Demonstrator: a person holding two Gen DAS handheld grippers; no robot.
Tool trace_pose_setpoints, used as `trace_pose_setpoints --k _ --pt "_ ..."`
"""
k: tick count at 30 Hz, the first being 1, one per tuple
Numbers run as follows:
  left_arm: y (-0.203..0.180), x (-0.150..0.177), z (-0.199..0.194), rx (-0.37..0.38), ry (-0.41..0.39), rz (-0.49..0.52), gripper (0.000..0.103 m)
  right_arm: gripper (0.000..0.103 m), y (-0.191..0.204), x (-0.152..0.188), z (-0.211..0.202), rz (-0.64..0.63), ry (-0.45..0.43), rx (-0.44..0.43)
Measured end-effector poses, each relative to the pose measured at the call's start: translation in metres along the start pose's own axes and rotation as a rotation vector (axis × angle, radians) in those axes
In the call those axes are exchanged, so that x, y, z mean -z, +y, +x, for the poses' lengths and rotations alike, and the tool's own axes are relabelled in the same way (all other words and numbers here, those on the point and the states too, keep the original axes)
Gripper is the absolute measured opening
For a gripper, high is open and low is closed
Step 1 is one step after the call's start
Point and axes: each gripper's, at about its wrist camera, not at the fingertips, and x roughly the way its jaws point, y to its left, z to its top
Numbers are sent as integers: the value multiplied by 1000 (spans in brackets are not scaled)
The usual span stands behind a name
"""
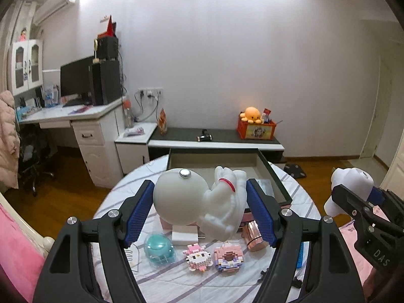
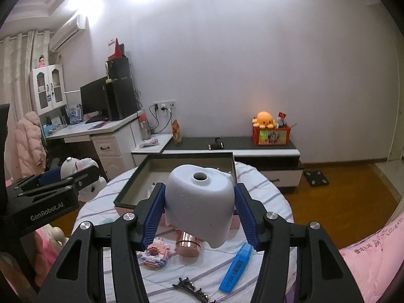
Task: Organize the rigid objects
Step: 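Lift the astronaut figure with the left tool while the right tool lifts the white lamp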
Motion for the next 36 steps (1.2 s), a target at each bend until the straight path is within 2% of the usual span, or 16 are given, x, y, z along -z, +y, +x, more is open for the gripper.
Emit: trace_pose_setpoints --k 22,36 --pt "-4 2 -10 -36 -10 7 75 57 8 9 -17 -8 -12 4" --pt "-7 1 2 -41 2 19 74 57 12 6 -5 -10 -2 10"
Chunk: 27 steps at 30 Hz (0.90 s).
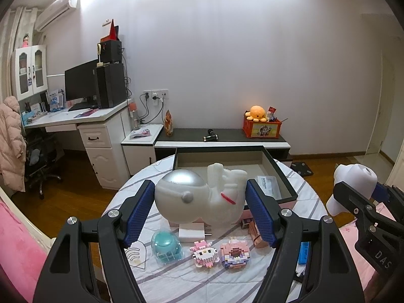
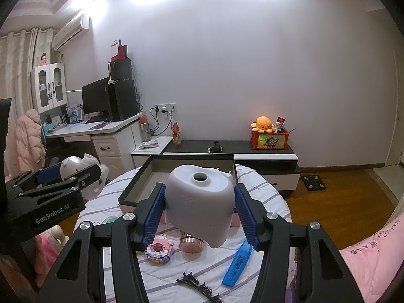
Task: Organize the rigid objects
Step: 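Lift the astronaut figure with the left tool while the right tool lifts the white lamp, then release the astronaut into the tray with the left tool while the right tool releases the lamp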
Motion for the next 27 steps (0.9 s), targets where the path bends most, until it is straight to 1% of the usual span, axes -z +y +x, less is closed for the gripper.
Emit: trace_pose_setpoints --k 10,16,19,22,27 --pt "1 -11 35 4 24 6 74 57 -3 -9 30 7 15 0" --pt "-1 -22 71 6 50 23 74 57 -9 -21 60 5 24 7" --pt "-4 -27 94 6 75 36 74 57 -12 -28 85 8 43 9" --pt "-10 -33 123 24 114 49 74 57 -14 -35 114 9 73 -2" --pt "-20 -38 169 25 168 96 74 57 -21 -35 160 13 135 -33"
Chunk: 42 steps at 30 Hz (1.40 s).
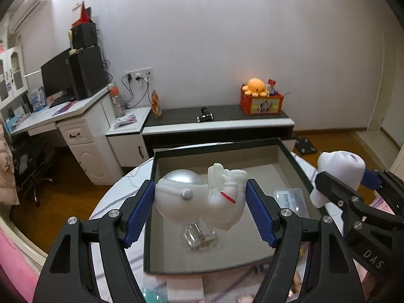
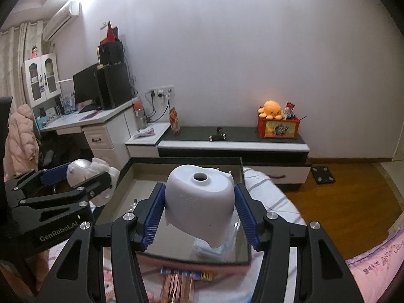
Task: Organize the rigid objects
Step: 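Release the astronaut into the tray with the left tool while the right tool releases the lamp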
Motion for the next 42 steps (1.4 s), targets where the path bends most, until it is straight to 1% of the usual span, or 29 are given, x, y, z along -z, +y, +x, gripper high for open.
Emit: trace_pose_setpoints --k 3,6,8,10,13,16,17,18,20,22,23,27,32,36,39,42 --pt "-2 -6 23 -23 26 20 74 57 -5 0 27 0 40 1" --pt "1 -9 47 -23 67 14 74 57 -8 1 51 -7 79 2" --pt "2 -9 61 -42 87 6 74 57 -8 1 63 -17 99 7" --pt "2 -10 71 -48 96 4 74 57 -7 0 72 -27 112 5" --pt "2 -9 83 -29 121 3 74 57 -9 0 83 -24 123 -4" --pt "-1 -7 90 -57 128 21 75 57 -13 3 93 -11 143 -7" --pt "-1 -7 92 -71 127 31 77 57 -15 3 96 -4 151 -12" --pt "-2 -8 93 -86 124 36 84 58 -17 4 99 2 161 -19" --pt "-3 -7 95 -104 124 38 93 59 -18 4 100 8 163 -13" --pt "-1 -6 97 -108 133 32 93 71 -20 4 99 11 155 0" --pt "1 -6 98 -109 137 29 93 80 -21 3 99 13 150 9" --pt "6 -5 98 -109 146 12 93 80 -23 3 96 18 144 16" --pt "10 -6 95 -127 136 7 93 80 -22 2 99 12 157 20" --pt "12 -6 91 -127 129 1 93 80 -22 -1 97 9 156 19" --pt "12 -8 86 -140 123 2 93 80 -23 -2 93 4 148 24" --pt "13 -8 75 -138 111 -12 93 80 -21 -3 84 0 138 28"
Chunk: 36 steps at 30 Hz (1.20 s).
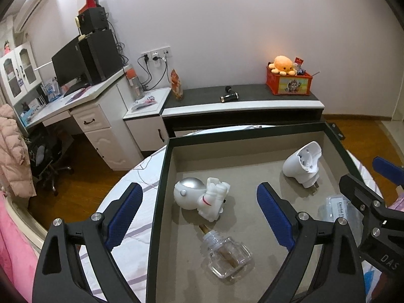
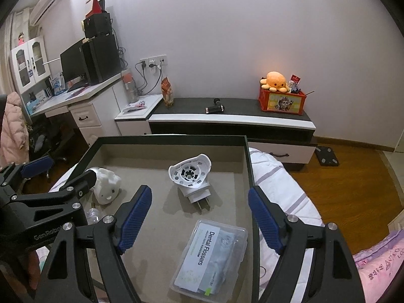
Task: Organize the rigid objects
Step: 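Release the astronaut into the tray with the left tool while the right tool releases the lamp, then withdraw both tools from the tray back over the table objects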
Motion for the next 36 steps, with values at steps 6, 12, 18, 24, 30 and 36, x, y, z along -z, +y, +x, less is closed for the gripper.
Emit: trace_pose_setpoints --k 6,12,18,24,30,36 --pt "3 2 -41 -16 -71 -17 93 80 3 0 -36 6 -47 18" --pt "9 15 -96 0 -151 -31 93 80 11 5 -90 -15 -122 47" --pt "14 38 -152 17 -217 -55 93 80 22 21 -151 -28 -199 53" --pt "24 67 -206 28 -282 -87 94 81 32 48 -204 -27 -270 76" --pt "25 96 -242 37 -311 -91 94 81 43 75 -240 -34 -300 95" --pt "23 121 -259 51 -313 -90 94 81 47 100 -263 -27 -313 113"
